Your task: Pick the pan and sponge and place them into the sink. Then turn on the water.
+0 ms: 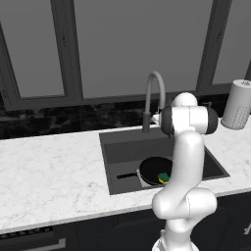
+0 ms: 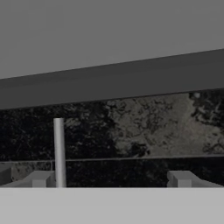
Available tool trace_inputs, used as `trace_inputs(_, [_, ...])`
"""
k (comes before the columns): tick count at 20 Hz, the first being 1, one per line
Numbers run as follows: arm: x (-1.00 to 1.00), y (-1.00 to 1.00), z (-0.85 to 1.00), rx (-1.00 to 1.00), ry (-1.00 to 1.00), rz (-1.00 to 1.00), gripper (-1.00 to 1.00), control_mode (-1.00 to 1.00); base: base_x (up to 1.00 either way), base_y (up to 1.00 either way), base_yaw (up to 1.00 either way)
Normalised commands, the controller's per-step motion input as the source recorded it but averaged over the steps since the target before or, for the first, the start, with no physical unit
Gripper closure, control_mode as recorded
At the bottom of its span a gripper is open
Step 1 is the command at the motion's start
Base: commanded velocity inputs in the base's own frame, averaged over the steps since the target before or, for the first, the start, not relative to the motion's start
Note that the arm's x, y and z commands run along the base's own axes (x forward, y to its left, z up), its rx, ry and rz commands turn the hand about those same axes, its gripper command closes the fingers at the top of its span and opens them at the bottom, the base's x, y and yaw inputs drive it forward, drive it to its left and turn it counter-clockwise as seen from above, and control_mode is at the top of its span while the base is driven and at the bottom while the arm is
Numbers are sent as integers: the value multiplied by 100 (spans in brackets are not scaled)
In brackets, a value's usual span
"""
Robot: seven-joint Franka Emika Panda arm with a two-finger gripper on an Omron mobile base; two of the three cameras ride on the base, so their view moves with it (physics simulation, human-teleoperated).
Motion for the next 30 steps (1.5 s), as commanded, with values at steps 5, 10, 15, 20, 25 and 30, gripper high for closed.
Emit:
trace_inputs(5, [8, 0, 0, 0, 0, 0, -100, -100, 0, 0, 0])
trace_inputs(10, [12, 0, 0, 0, 0, 0, -100, -100, 0, 0, 0])
trace_inputs(15, [6, 1, 0, 0, 0, 0, -100, -100, 0, 0, 0])
trace_inputs(20, [0, 5, 0, 0, 0, 0, -100, -100, 0, 0, 0])
trace_inputs(25, [2, 3, 0, 0, 0, 0, -100, -100, 0, 0, 0])
trace_inputs(30, [15, 0, 0, 0, 0, 0, -100, -100, 0, 0, 0])
